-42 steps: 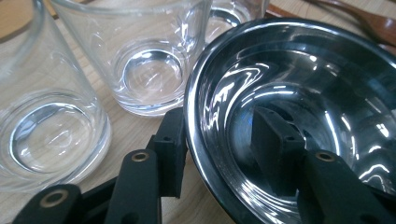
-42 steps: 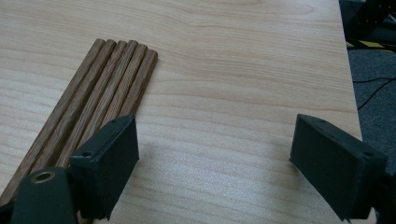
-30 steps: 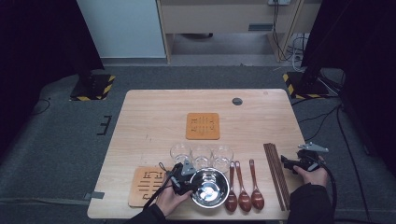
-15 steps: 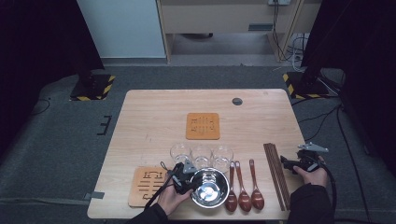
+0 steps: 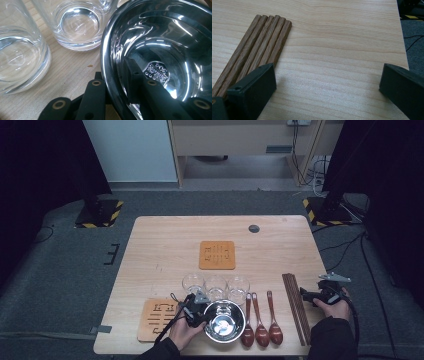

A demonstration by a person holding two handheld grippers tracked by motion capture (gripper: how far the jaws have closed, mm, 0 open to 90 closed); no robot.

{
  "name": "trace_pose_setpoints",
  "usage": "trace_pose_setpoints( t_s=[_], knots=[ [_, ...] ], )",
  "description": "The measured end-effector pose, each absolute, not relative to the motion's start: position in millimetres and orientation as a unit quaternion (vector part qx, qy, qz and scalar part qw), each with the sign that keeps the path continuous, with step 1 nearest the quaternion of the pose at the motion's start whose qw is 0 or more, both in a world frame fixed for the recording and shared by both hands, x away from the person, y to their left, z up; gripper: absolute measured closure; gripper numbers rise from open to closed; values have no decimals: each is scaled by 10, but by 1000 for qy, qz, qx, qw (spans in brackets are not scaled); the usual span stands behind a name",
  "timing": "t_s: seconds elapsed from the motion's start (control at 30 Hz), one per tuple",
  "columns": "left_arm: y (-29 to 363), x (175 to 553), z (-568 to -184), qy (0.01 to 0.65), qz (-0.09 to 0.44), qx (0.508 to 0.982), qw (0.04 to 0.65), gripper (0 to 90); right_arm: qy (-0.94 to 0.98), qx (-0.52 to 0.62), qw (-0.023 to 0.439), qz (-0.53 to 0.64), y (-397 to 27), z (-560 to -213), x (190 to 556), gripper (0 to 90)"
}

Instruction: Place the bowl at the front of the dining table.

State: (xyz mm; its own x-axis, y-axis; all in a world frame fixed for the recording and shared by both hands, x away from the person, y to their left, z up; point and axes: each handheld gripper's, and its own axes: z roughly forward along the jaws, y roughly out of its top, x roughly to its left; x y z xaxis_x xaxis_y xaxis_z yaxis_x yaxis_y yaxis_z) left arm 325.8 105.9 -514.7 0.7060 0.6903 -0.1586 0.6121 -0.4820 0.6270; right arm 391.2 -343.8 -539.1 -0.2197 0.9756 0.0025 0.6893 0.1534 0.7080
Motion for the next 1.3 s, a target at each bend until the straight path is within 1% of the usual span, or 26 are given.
trace_pose_setpoints(
  t_s=[0.6, 0.8, 1.3],
  knots=[
    [1105, 3244, -5052, 383, 60, 848, 361, 844, 721, 578, 239, 300, -3439, -5392, 3913, 6],
    [1132, 3248, -5011, 384, 44, 843, 374, 864, 721, 578, 238, 300, -3439, -5392, 3913, 6],
    [1179, 3235, -4957, 382, 50, 841, 380, 860, 721, 578, 239, 300, -3439, -5392, 3913, 6]
  ],
)
